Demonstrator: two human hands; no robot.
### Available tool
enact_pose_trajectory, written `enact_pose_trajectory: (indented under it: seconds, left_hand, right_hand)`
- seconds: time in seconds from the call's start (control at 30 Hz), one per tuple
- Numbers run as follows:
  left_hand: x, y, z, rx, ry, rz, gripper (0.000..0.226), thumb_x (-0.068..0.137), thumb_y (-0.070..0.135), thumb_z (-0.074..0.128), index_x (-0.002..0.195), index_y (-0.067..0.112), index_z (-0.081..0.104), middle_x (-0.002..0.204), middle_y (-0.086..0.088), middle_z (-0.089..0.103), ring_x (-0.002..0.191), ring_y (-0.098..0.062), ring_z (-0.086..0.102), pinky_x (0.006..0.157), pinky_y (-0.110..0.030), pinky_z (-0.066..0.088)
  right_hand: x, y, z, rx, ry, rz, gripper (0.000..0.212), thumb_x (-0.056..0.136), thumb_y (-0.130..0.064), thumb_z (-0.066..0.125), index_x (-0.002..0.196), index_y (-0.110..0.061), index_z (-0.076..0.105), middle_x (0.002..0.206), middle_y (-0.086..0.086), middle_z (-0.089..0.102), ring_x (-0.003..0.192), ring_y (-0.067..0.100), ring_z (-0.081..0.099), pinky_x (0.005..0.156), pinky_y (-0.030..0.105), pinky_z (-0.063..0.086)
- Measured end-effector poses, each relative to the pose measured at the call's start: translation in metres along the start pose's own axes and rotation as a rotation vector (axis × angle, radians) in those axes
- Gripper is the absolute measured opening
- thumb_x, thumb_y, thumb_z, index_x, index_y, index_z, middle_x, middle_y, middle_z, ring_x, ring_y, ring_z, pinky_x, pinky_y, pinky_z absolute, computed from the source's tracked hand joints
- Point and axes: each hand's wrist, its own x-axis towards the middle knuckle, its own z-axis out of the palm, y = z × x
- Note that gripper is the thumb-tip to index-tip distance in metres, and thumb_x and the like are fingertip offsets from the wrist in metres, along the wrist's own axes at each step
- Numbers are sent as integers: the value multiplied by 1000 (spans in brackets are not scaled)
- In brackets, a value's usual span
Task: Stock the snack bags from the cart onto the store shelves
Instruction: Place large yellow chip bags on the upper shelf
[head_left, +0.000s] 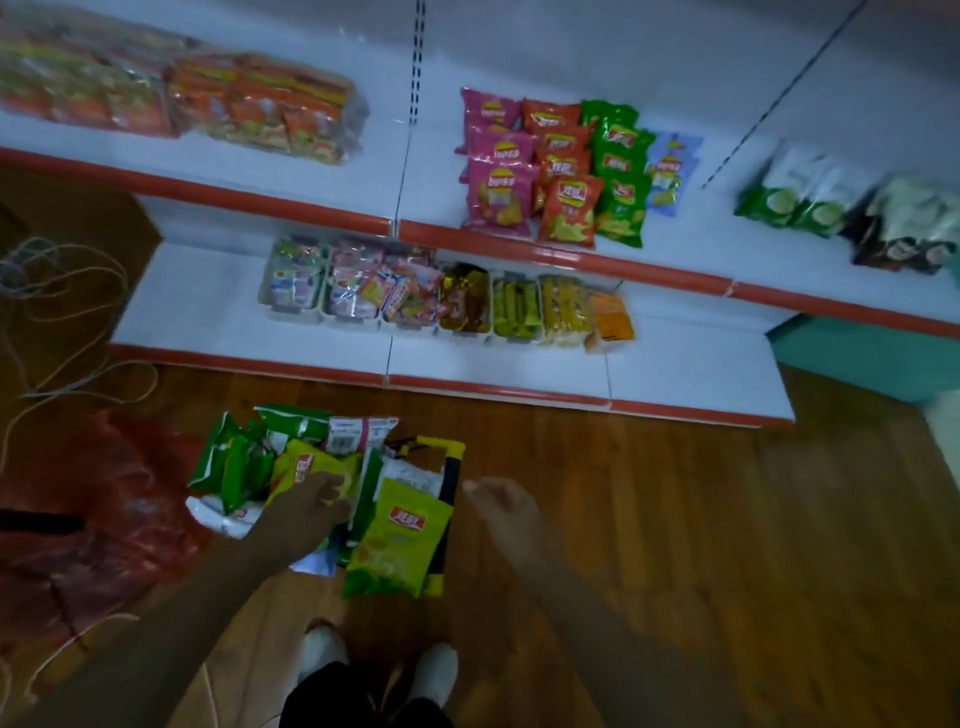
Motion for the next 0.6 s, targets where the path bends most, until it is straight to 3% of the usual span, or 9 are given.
enact_pose_trajectory:
  seconds: [0.13, 0.3, 0.43, 0.53, 0.6]
  left_hand:
    - [-7, -6, 14, 98, 28, 28, 44, 92, 21, 58, 132, 6, 48, 130, -15, 57, 115, -31, 56, 88, -37, 45]
    - [-8, -36, 13, 245, 4, 23, 47, 92, 23, 59, 133, 5, 47, 137, -16, 49, 126, -30, 47, 97, -34, 37]
    - [22, -64, 1, 352, 121, 46, 56, 86, 22, 67, 134, 4, 47, 135, -21, 47, 122, -36, 46, 98, -41, 36]
    - [51, -74, -4, 315, 250, 56, 58, 83, 16, 68, 134, -1, 45, 131, -25, 47, 121, -40, 45, 99, -45, 37]
    - [73, -80, -5, 189, 377, -13, 60, 84, 18, 68, 134, -3, 43, 129, -26, 49, 121, -41, 45, 99, -48, 39]
  right_hand:
    - [6, 36, 3, 28, 52, 81, 24, 88, -34, 64, 99, -13, 63, 93, 0, 63, 94, 18, 62, 82, 31, 48]
    - [2, 84, 38, 45, 72, 221, 30, 86, -32, 68, 103, -8, 66, 98, 5, 64, 95, 19, 59, 84, 33, 46]
    - [14, 100, 73, 41, 156, 312, 39, 82, -33, 71, 110, -7, 62, 110, 10, 65, 104, 24, 60, 86, 32, 47]
    - [29, 111, 98, 28, 219, 327, 62, 81, -38, 72, 126, -2, 51, 126, 11, 56, 120, 29, 53, 103, 42, 41]
    - [42, 117, 114, 86, 248, 310, 86, 70, -57, 73, 127, 3, 51, 126, 13, 57, 115, 31, 56, 94, 38, 46]
